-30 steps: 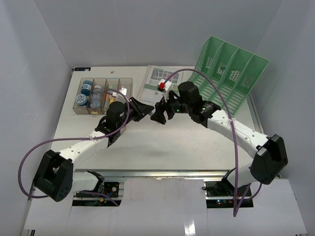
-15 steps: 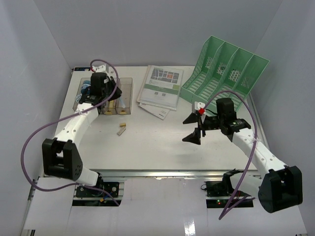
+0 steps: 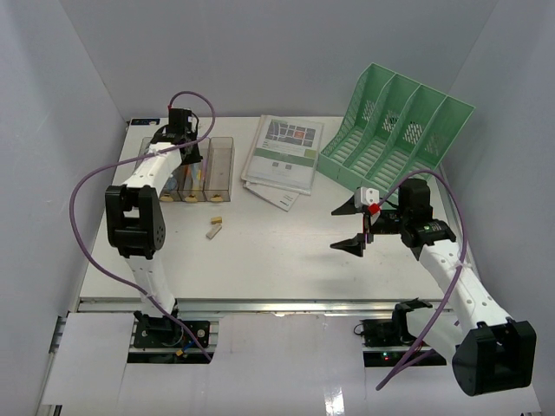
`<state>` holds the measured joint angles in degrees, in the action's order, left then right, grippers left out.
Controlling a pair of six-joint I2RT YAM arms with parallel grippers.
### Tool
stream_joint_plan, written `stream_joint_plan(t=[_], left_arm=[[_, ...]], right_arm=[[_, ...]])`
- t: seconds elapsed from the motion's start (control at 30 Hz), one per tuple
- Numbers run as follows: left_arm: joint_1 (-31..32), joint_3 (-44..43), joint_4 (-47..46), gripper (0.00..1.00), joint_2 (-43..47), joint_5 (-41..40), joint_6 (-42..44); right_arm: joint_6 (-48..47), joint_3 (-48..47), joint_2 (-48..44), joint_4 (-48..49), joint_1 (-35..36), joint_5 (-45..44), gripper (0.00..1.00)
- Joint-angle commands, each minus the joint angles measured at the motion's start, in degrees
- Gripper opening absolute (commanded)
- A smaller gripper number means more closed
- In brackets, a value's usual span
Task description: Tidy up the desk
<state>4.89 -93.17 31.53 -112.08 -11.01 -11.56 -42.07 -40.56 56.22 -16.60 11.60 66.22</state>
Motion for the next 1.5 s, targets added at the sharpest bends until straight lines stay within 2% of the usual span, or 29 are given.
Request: stream_joint_plan(t=[0.0,0.1,0.23,0.27,0.37,0.47,0.6,0.7,0.87,1.0,1.07,1.27,1.47], left_arm=[[0.2,-8.0,5.9,0.28,-4.0,-3.1,2.9],[0.2,-9.2,7.4,0.60,-4.8,-2.3,2.9],[0.2,-9.6,9.0,0.95,-3.2,1.1,4.6],[0.2,-9.2,9.0,0.98,-1.7,1.7,4.8],[0.4,-6.9,8.6,0.98,3.3,6.9,5.5],[0.7,1.7,5.5,0.98,10.9,14.3,4.9],[1.6,21.4,-4.7,0.98,27.3,26.8,-0.5],[2.3,33.5,-6.7,0.97,37.6,29.6,-8.4],[2.9,46.4,-8.0,0.95,48.7,29.5,-15.8],[4.0,49.7,-9.0,0.97,48.8,26.1,-16.6],[5.4,49.9,-9.9,0.97,46.1,24.1,-16.6],[10.5,47.9,-13.7,0.96,38.3,12.6,-15.7],[11.6,48.3,-17.2,0.92,33.2,2.3,-15.6]], right_arm=[[-1.7,0.1,-0.8,0.2,-0.4,1.3,0.93],[-1.9,0.3,-0.5,0.1,-0.7,1.1,0.93],[-2.0,0.5,-0.1,0.1,-1.1,0.8,0.93],[-2.0,0.5,-0.1,0.1,-1.2,0.8,0.93],[-2.1,0.5,0.4,-0.1,-1.6,0.8,0.94],[-2.7,0.3,0.7,-0.8,-2.3,0.9,0.94],[-3.5,0.2,1.1,-1.7,-3.3,1.1,0.94],[-3.8,0.2,1.6,-1.9,-4.2,1.0,0.94],[-3.3,0.4,2.6,-1.8,-5.5,1.5,0.94],[-2.5,0.7,3.0,-1.0,-6.7,1.7,0.94],[-2.3,0.8,3.1,-0.9,-7.6,1.8,0.94],[-1.9,0.9,3.4,-0.5,-9.9,2.5,0.94],[-1.7,0.9,3.5,-0.4,-10.5,2.8,0.95]])
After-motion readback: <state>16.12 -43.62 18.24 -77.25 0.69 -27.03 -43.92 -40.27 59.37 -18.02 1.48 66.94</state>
